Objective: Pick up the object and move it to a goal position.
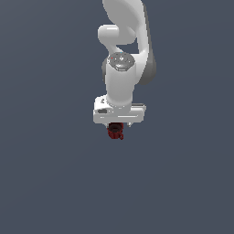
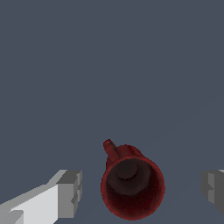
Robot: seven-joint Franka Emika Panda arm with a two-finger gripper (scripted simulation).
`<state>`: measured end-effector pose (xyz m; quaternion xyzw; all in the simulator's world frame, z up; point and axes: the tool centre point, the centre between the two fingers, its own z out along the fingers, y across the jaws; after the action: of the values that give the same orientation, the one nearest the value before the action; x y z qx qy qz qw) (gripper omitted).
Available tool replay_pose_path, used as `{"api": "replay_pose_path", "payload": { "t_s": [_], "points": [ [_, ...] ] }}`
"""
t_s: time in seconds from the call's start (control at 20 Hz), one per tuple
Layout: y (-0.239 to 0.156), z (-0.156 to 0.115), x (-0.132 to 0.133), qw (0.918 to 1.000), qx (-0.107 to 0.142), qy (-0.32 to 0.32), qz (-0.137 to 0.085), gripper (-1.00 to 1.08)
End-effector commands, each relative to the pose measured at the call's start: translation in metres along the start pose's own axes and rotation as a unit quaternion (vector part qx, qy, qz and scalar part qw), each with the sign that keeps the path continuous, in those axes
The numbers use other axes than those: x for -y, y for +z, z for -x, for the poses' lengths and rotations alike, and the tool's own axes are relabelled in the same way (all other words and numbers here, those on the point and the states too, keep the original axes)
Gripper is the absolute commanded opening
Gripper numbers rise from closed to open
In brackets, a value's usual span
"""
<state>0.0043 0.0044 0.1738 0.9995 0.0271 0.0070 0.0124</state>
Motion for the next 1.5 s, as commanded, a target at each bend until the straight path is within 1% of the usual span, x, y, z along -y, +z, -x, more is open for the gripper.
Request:
{"api": "replay_pose_path", "payload": {
  "t_s": [0.0, 0.4, 0.7, 1.1, 1.45],
  "points": [
    [0.000, 0.000, 0.000, 1.0000, 0.000, 0.000, 0.000, 0.68],
    [-0.002, -0.001, -0.012, 0.9998, -0.004, 0.021, -0.004, 0.68],
    [0.003, 0.000, -0.012, 0.9993, -0.006, 0.036, 0.005, 0.68],
    [0.018, 0.003, -0.012, 0.9964, -0.015, 0.078, 0.030, 0.68],
    [0.035, 0.007, -0.012, 0.9891, -0.032, 0.131, 0.059, 0.68]
  ]
}}
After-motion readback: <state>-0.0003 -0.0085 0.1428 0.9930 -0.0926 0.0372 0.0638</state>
